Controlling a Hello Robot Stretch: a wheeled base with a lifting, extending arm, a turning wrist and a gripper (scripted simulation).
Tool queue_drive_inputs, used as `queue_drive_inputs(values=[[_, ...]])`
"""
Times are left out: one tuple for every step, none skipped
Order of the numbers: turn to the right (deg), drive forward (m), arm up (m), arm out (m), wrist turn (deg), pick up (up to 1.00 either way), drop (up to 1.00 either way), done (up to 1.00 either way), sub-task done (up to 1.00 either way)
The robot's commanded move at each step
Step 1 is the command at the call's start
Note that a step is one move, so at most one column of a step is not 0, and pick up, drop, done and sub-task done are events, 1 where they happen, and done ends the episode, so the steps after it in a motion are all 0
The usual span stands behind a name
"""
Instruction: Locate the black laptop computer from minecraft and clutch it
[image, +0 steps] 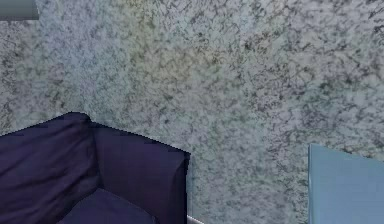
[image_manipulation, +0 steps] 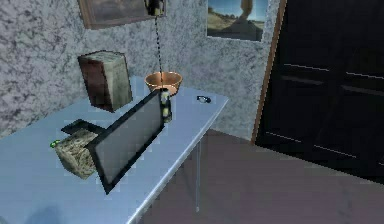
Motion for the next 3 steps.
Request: queue_drive_inputs(values=[[-12.0,0.00,0.00,0.00,0.0,0.00,0.00,0.00,0.00],[0.0,0.00,0.50,0.00,0.0,0.00,0.00,0.00,0.00],[0.0,0.00,0.38,0.00,0.0,0.00,0.00,0.00,0.00]])
